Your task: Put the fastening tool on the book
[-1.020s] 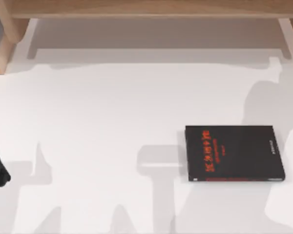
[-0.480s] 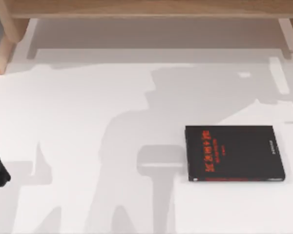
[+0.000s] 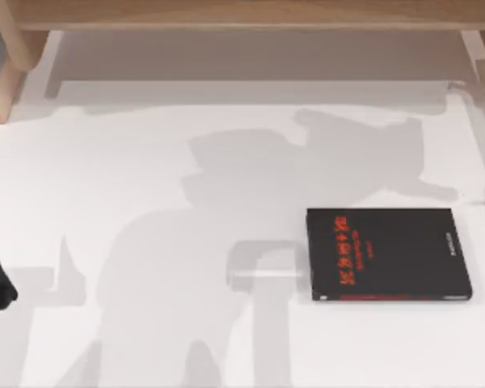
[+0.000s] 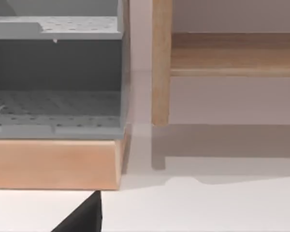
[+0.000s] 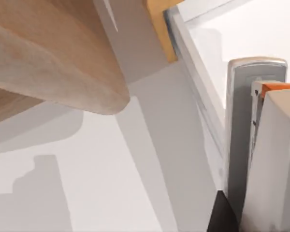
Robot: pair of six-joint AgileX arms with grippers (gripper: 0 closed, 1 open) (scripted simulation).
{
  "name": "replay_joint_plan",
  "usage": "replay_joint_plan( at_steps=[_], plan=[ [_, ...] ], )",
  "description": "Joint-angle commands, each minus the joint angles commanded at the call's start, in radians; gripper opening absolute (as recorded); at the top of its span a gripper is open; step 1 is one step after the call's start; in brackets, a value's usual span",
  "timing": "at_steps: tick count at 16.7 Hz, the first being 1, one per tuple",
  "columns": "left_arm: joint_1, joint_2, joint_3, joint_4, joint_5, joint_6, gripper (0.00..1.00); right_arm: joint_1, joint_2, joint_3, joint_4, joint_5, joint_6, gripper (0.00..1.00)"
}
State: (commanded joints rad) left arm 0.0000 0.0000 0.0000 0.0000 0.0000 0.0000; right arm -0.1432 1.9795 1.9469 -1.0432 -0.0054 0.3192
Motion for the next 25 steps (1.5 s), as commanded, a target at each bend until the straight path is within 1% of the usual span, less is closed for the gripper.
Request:
replay_joint_plan(
  at_steps=[3,10,13,15,21,25],
  plan=[
    [0.0,0.0,0.0,0.0,0.0,0.0,1.0,0.088,-0.043,-0.105,0.033,0.018,0.078,0.0],
    [0.0,0.0,0.0,0.0,0.0,0.0,1.0,0.469,-0.094,-0.44,0.075,0.052,0.19,0.0],
    [0.0,0.0,0.0,0.0,0.0,0.0,1.0,0.587,-0.097,-0.536,0.06,0.067,0.201,0.0],
    [0.0,0.0,0.0,0.0,0.0,0.0,1.0,0.621,-0.096,-0.563,0.054,0.07,0.196,0.0],
    [0.0,0.0,0.0,0.0,0.0,0.0,1.0,0.621,-0.092,-0.567,0.057,0.068,0.196,0.0],
    [0.0,0.0,0.0,0.0,0.0,0.0,1.0,0.62,-0.075,-0.599,0.108,0.069,0.194,0.0]
  ],
)
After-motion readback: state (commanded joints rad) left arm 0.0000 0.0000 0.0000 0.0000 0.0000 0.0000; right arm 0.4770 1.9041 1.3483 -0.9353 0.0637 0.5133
